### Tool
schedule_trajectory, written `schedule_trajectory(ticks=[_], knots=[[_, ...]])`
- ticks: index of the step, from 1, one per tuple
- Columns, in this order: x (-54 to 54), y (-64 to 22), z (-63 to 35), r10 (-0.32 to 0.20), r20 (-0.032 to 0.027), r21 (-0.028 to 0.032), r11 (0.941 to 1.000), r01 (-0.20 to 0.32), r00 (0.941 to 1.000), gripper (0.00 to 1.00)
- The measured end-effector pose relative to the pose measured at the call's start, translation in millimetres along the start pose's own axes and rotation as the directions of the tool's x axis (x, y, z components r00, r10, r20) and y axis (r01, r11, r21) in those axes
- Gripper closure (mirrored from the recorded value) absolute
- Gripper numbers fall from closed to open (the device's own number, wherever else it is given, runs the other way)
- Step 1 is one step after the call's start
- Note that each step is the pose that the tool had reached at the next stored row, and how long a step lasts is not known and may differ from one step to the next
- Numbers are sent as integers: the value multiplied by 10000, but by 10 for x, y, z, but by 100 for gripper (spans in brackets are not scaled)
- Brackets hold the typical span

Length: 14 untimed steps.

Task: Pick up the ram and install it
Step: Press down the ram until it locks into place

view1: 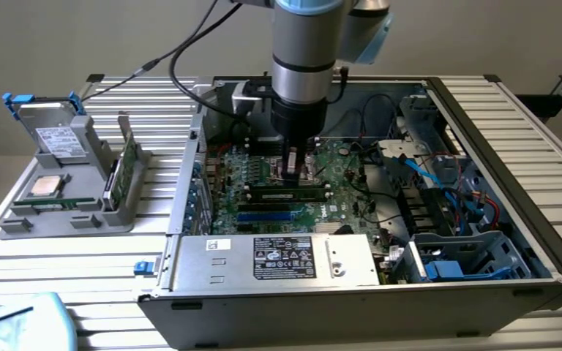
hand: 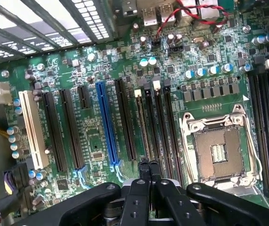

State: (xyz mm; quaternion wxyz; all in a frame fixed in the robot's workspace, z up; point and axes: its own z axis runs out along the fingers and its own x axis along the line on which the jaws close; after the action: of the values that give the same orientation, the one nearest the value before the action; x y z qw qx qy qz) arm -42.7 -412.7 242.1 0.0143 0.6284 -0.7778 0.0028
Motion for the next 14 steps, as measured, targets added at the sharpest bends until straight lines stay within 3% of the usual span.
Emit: schedule_trajectory(ticks=[7,11,14], knots=[[-1,0,36,1103,13,-28,9939,-1103,9939,90],[-1,-1,61,1753,20,-46,9845,-1753,9845,90],[-2,-1,80,2286,25,-61,9735,-2286,9735,90]])
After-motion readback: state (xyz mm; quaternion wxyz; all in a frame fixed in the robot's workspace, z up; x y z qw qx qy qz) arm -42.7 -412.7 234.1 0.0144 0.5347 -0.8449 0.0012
